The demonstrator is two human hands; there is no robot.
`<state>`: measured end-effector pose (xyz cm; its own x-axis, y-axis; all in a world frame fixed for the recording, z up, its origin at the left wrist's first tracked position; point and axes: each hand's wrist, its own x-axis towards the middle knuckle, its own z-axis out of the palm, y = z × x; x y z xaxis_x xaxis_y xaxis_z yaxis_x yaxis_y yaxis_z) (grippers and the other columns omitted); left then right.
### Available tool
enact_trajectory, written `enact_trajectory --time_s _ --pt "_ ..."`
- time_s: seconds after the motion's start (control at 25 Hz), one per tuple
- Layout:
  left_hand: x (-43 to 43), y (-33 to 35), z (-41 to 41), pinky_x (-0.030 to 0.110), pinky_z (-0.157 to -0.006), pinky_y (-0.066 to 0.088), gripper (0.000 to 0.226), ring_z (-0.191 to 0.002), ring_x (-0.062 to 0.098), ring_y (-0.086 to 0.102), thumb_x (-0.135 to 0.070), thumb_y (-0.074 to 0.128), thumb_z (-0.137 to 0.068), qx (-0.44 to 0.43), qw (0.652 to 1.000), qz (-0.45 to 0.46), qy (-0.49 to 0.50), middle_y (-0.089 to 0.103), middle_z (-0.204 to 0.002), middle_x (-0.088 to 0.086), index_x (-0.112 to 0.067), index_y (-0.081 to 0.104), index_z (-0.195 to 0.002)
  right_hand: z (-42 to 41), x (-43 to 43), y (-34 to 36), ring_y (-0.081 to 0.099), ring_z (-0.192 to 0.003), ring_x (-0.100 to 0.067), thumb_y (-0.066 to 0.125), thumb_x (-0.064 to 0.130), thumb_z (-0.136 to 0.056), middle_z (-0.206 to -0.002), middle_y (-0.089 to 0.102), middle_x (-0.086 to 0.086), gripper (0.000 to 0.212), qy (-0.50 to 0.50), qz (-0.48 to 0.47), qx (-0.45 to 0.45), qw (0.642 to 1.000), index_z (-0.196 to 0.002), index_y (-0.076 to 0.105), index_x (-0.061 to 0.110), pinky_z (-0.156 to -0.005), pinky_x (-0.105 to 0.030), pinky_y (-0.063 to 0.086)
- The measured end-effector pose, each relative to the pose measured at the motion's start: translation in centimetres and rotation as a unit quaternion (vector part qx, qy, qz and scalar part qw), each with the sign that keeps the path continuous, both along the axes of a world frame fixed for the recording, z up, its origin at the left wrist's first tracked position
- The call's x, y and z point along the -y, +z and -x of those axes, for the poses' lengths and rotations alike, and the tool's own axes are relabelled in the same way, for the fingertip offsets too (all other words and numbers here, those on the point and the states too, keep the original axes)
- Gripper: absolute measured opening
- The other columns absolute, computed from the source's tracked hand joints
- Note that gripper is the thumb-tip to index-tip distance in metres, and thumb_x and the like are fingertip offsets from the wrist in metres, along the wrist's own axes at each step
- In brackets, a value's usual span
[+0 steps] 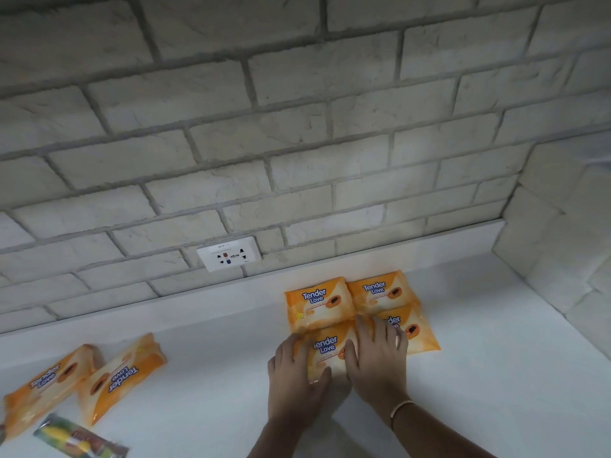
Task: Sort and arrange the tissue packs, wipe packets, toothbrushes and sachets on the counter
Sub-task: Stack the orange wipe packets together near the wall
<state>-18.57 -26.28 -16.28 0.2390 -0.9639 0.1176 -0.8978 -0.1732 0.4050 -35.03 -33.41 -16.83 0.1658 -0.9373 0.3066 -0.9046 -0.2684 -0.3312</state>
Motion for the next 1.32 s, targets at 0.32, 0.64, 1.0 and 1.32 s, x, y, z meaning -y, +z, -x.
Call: enact_trajectory --time_s 0.32,0.64,1.0,1.32 --pt "-0.2 -1.0 0.1 0.031 -0.105 0.037 0.052 -0.127 0.009 0.053 -0.067 0.053 -0.086 0.039 0.997 0.055 -0.042 0.059 -0.135 -0.022 -0.040 0.062 -0.129 0.5 -0.3 -0.3 0.061 -0.110 -0.035 0.042 0.039 -0.093 -0.115 0.067 -0.013 0.046 -0.023 0.020 0.021 0.999 -0.124 0.063 0.014 -0.103 -0.061 0.042" --pt "-0.1 -1.3 0.1 0.035 -0.109 0.038 0.055 -0.131 0.008 0.051 -0.069 0.045 -0.090 0.038 0.996 0.058 -0.049 0.058 -0.139 -0.022 -0.040 0.059 -0.134 0.6 -0.2 -0.9 0.062 -0.116 -0.030 0.039 0.038 -0.094 -0.116 0.068 -0.007 0.041 -0.015 0.025 0.023 0.999 -0.122 0.062 0.018 -0.114 -0.062 0.035" --pt "-1.9 -1.3 -0.6 0.027 -0.105 0.045 0.052 -0.126 0.007 0.047 -0.060 0.058 -0.086 -0.128 0.987 0.094 0.026 0.054 -0.136 -0.010 -0.030 0.062 -0.128 1.4 -3.1 -0.6 0.055 -0.121 -0.026 0.041 0.032 -0.090 -0.120 0.063 -0.002 0.035 0.011 0.041 0.038 0.998 -0.116 0.064 0.023 -0.118 -0.059 0.028" --pt "-6.5 -1.2 -1.7 0.018 -0.099 0.043 0.035 -0.115 -0.001 0.053 -0.035 0.065 -0.086 -0.239 0.965 0.101 0.038 0.056 -0.120 -0.015 -0.026 0.063 -0.120 -1.7 -9.9 -1.3 0.052 -0.121 -0.019 0.060 0.026 -0.083 -0.118 0.062 0.004 0.028 0.039 0.016 0.041 0.998 -0.110 0.065 0.029 -0.115 -0.056 0.033"
